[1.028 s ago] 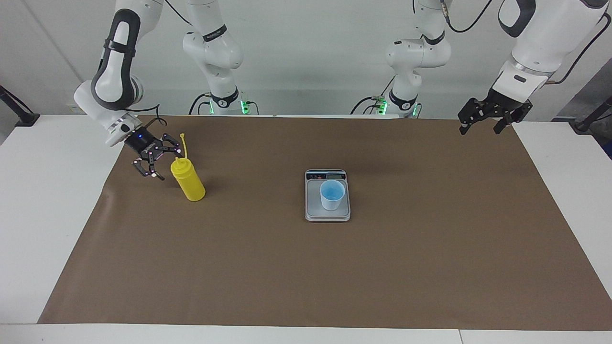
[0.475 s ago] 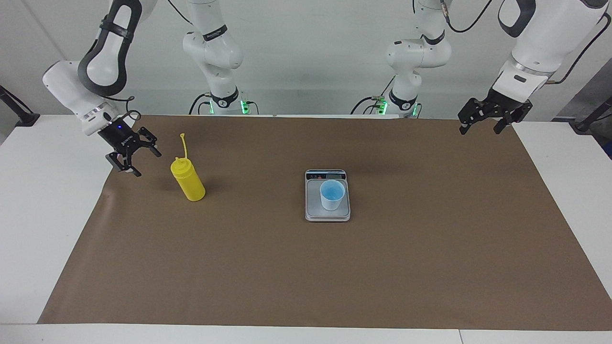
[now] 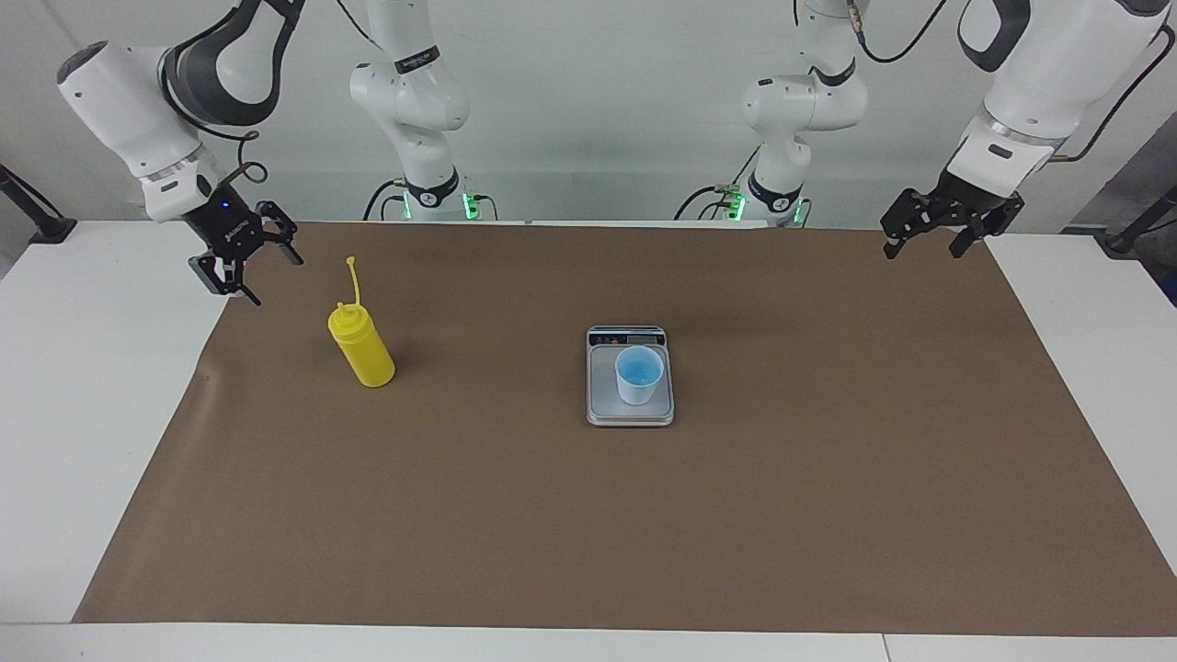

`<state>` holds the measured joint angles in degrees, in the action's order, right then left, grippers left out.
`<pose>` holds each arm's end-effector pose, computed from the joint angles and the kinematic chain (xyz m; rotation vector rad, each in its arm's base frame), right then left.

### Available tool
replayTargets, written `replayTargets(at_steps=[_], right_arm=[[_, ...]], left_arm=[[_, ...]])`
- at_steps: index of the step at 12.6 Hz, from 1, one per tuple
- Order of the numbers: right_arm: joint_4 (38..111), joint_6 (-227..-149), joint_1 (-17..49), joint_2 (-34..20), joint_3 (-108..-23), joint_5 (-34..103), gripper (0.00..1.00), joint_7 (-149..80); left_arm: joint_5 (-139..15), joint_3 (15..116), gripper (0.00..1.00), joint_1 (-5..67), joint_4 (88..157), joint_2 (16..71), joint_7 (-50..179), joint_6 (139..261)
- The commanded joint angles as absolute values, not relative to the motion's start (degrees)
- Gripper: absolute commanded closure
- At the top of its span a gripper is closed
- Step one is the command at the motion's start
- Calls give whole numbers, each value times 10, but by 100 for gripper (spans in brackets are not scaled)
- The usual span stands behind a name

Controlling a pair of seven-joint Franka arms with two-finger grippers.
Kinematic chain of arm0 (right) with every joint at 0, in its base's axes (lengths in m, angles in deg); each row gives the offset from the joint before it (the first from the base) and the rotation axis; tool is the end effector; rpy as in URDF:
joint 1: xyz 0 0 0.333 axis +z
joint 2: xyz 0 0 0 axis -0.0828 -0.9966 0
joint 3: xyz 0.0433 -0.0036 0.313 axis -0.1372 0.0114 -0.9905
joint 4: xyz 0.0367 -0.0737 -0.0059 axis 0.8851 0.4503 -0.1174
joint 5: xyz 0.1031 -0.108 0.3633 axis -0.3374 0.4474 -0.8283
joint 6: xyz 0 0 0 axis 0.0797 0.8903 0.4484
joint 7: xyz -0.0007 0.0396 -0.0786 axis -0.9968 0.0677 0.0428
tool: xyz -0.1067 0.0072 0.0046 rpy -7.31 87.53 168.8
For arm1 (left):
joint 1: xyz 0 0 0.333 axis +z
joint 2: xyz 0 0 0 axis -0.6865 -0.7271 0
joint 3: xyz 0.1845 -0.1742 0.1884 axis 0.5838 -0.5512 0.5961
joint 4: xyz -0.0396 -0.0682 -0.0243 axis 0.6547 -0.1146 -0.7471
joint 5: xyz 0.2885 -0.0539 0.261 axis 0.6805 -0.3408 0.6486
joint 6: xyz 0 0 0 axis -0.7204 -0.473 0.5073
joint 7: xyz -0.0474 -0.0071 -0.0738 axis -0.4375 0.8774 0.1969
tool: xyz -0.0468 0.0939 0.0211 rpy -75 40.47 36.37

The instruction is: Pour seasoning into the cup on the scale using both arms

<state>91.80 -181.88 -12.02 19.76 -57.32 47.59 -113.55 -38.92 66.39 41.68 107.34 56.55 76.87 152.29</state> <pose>0.4801 -0.1348 0.5094 -2.5279 -1.5516 -0.3781 0.5359 -0.0393 0.6244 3.1139 -0.0260 -0.0107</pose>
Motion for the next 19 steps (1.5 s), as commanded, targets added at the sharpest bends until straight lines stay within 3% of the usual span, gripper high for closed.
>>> replayTargets(at_steps=[1,4,8,15,19], right_arm=[[866,-1760,-77,191,-575,530,0,-962],[818,-1712,-29,190,-576,550,0,-764],[780,-1705,34,189,-591,617,0,-508],[739,-1674,35,180,-656,667,0,-223],[688,-1661,34,154,-658,678,0,-209]], left_arm=[[-391,658,0,427,1091,582,765,1527],[-391,658,0,427,1091,582,765,1527],[-391,658,0,427,1091,582,765,1527],[-391,658,0,427,1091,582,765,1527],[-391,658,0,427,1091,582,765,1527]])
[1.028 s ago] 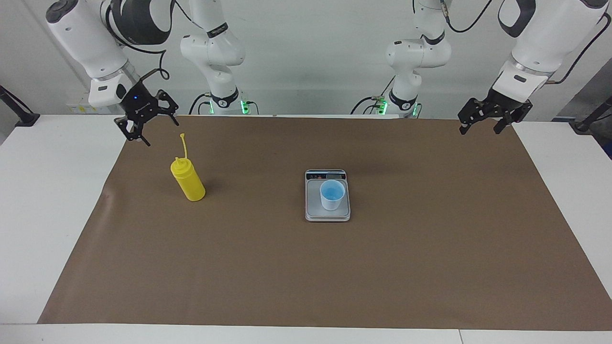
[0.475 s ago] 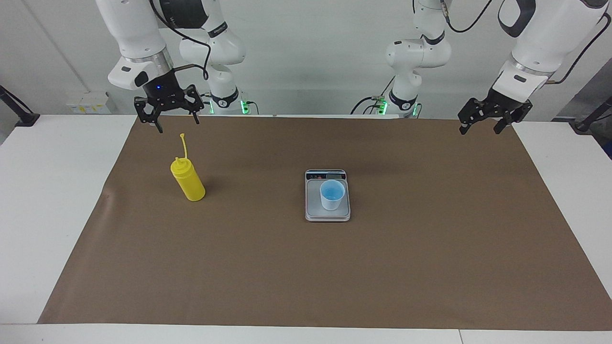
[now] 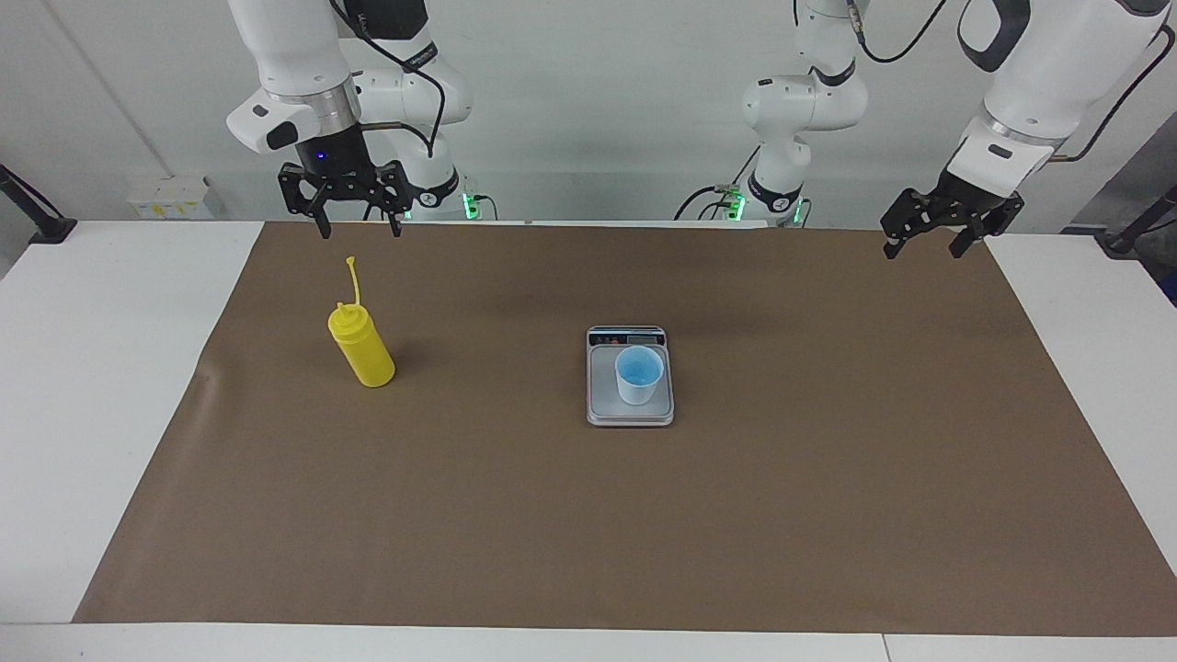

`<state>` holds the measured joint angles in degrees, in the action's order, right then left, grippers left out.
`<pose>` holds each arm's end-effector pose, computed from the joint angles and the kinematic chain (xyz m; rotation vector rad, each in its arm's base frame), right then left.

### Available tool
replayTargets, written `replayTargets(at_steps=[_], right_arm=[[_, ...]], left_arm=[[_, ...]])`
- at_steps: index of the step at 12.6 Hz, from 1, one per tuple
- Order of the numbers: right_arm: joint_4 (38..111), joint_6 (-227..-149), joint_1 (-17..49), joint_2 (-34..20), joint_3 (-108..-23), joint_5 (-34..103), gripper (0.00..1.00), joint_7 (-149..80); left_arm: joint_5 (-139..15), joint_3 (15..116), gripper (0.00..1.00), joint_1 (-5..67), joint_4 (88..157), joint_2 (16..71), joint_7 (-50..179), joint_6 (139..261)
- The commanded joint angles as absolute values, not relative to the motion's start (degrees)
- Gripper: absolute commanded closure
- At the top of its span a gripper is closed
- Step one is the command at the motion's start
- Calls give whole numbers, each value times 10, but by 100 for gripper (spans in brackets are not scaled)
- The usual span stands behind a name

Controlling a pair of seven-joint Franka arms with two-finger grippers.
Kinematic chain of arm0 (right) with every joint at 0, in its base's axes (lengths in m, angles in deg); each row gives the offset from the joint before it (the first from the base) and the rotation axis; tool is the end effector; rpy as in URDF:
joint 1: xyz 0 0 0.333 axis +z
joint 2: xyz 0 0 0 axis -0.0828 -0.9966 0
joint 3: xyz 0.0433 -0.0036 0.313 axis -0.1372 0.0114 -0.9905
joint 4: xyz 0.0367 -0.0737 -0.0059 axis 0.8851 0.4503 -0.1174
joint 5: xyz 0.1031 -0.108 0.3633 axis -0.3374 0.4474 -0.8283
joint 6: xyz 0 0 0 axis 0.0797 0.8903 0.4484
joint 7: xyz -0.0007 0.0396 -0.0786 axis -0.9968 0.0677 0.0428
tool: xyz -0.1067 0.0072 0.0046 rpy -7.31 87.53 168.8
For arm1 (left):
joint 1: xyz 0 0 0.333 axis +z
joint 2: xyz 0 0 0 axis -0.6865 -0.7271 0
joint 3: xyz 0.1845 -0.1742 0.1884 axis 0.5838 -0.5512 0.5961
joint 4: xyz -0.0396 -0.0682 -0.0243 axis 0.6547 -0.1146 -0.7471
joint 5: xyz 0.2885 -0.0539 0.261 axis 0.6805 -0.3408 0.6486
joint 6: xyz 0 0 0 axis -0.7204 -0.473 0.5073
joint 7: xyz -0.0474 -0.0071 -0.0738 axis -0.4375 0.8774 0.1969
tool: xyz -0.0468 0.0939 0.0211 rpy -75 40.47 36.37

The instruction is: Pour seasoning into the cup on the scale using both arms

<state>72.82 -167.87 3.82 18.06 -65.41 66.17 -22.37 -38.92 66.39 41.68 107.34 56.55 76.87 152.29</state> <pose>0.5068 0.0565 0.6284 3.1084 0.0539 0.1437 0.5359 -0.0393 0.6244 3.1139 -0.0260 -0.0107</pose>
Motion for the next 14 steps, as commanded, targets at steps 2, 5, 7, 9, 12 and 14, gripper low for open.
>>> replayTargets(at_steps=[2,5,7,9,12,14], right_arm=[[679,-1657,33,149,-657,678,0,-209],[612,-1622,24,108,-658,677,0,-210],[590,-1607,25,94,-657,674,0,-210],[600,-1606,26,96,-658,674,0,-210],[615,-1606,26,102,-658,670,0,-215],[624,-1606,26,107,-657,668,0,-227]], left_arm=[[-391,658,0,427,1091,582,765,1527],[-391,658,0,427,1091,582,765,1527],[-391,658,0,427,1091,582,765,1527],[-391,658,0,427,1091,582,765,1527],[-391,658,0,427,1091,582,765,1527],[-391,658,0,427,1091,582,765,1527]])
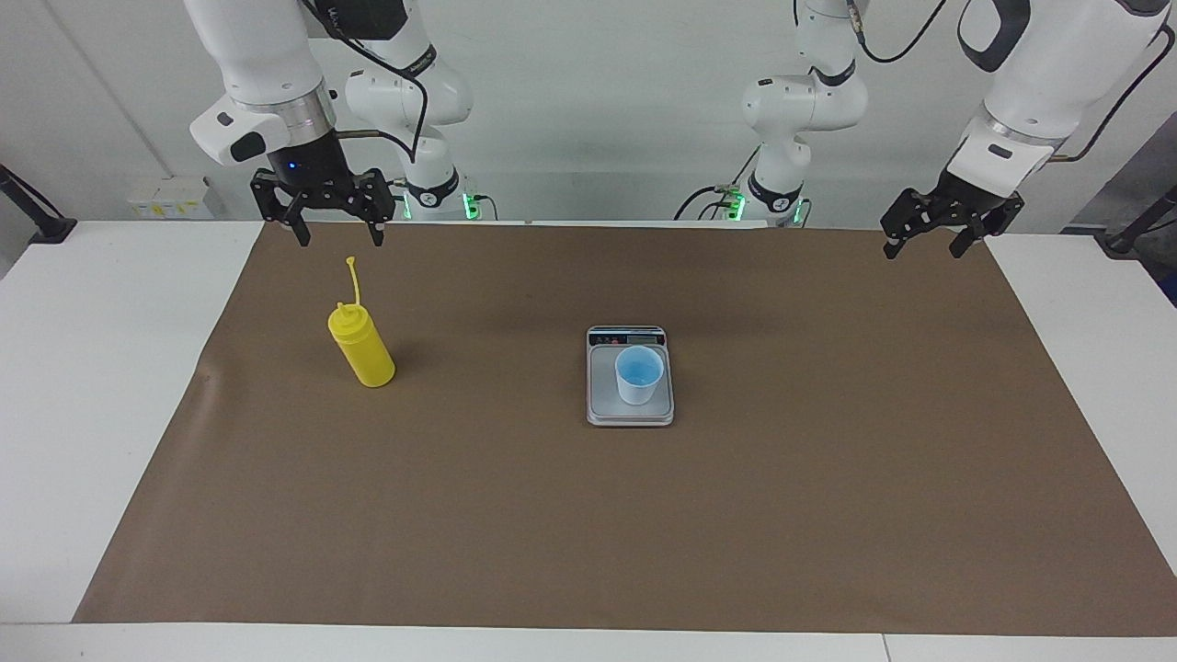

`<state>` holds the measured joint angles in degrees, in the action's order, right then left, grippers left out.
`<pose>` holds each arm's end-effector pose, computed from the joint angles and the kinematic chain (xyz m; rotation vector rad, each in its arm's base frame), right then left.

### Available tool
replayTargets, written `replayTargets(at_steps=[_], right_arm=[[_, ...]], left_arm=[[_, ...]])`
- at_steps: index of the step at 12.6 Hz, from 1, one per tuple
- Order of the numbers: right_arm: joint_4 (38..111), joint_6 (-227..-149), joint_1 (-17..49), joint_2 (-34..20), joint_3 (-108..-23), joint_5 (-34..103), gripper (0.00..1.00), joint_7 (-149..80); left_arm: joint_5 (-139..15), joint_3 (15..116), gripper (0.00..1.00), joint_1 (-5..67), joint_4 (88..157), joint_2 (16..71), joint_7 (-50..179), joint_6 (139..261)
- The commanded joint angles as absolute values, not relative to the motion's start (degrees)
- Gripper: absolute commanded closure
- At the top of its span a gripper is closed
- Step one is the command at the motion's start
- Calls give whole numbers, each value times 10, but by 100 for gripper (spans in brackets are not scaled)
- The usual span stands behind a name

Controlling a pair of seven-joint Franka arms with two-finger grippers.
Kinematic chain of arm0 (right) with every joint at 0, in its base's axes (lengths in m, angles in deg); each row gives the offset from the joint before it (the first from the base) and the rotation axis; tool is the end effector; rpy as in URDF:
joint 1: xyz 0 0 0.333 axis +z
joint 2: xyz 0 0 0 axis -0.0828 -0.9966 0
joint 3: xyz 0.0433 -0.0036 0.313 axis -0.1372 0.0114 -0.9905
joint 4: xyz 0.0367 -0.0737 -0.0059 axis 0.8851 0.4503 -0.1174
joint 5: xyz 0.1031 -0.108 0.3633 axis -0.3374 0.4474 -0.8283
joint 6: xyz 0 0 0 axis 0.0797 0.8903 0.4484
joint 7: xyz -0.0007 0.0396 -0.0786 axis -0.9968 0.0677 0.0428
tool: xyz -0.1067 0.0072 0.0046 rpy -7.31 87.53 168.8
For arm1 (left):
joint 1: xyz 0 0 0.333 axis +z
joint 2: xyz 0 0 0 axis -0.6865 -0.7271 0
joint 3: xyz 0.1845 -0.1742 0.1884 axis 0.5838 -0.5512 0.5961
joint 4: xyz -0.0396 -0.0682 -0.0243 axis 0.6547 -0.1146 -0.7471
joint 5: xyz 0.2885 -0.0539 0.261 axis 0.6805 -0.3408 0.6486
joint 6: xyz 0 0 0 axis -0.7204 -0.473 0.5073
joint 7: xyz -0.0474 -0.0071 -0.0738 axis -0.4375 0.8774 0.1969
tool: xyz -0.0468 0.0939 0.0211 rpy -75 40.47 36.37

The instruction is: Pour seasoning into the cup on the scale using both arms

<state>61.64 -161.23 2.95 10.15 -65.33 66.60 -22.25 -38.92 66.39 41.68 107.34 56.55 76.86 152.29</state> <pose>0.5417 0.0461 0.6387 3.1153 0.0241 0.0527 0.5359 -0.0393 0.6244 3.1139 -0.0257 -0.0107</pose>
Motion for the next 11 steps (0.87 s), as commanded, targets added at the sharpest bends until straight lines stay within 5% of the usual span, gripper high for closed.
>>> replayTargets(at_steps=[1,11], right_arm=[[634,-1607,26,112,-657,667,0,-243],[650,-1608,27,121,-656,665,0,-264]], left_arm=[[-391,658,0,427,1091,582,765,1527],[-391,658,0,427,1091,582,765,1527]])
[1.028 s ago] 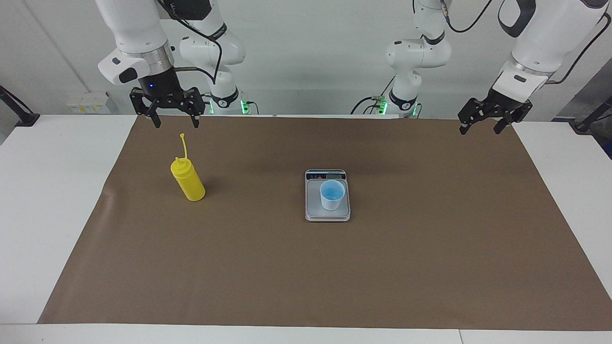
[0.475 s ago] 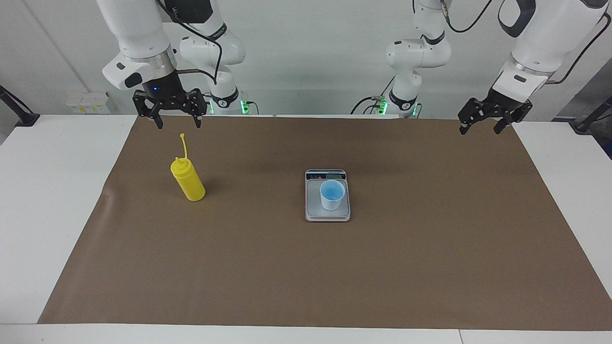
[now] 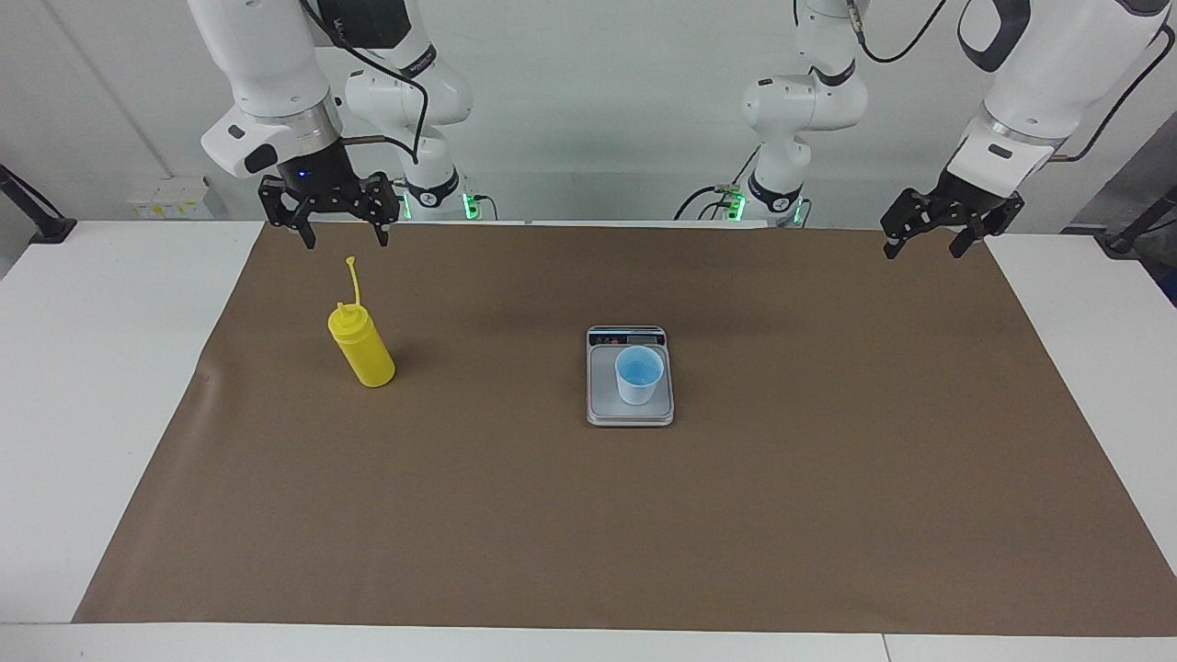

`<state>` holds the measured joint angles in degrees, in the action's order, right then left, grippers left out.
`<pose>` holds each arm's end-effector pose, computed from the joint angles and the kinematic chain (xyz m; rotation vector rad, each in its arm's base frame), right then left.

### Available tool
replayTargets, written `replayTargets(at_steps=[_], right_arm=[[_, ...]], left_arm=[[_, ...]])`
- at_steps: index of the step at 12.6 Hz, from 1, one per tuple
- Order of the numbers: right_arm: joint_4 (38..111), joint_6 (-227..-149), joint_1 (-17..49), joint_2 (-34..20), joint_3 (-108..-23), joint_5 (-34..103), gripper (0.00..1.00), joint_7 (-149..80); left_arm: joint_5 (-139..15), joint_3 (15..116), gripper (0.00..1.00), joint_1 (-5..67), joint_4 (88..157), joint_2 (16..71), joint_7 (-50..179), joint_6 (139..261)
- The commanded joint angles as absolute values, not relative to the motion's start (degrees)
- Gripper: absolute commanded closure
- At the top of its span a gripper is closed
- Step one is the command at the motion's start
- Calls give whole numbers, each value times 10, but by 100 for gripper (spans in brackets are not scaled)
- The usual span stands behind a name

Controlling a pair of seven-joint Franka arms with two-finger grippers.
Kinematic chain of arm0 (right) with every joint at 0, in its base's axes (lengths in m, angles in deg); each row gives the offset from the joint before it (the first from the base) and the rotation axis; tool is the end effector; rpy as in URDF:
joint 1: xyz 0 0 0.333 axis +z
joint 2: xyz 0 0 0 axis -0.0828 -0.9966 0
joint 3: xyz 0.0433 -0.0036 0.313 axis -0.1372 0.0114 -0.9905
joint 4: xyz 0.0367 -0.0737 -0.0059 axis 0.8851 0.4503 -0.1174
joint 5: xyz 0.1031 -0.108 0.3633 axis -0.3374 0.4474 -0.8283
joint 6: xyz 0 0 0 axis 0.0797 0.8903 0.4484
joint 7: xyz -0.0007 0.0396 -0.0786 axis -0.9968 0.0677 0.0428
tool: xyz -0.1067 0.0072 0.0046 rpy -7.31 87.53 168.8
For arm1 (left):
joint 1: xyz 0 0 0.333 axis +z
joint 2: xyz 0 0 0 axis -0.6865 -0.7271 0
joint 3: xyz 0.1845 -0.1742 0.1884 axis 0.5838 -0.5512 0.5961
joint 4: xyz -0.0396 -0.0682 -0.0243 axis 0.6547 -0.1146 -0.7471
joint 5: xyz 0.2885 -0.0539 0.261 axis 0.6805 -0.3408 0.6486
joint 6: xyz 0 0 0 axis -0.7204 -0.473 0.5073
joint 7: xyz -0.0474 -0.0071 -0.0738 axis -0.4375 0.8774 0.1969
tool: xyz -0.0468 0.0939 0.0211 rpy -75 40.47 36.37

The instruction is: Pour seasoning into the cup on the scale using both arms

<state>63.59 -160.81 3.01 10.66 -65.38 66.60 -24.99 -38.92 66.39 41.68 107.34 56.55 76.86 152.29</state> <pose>0.5375 0.0470 0.6267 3.1105 0.1016 0.0013 0.5359 -0.0393 0.6244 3.1139 -0.0257 -0.0107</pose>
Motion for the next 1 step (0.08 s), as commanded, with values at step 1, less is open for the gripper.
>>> replayTargets(at_steps=[1], right_arm=[[649,-1608,26,121,-656,665,0,-264]], left_arm=[[-391,658,0,427,1091,582,765,1527]])
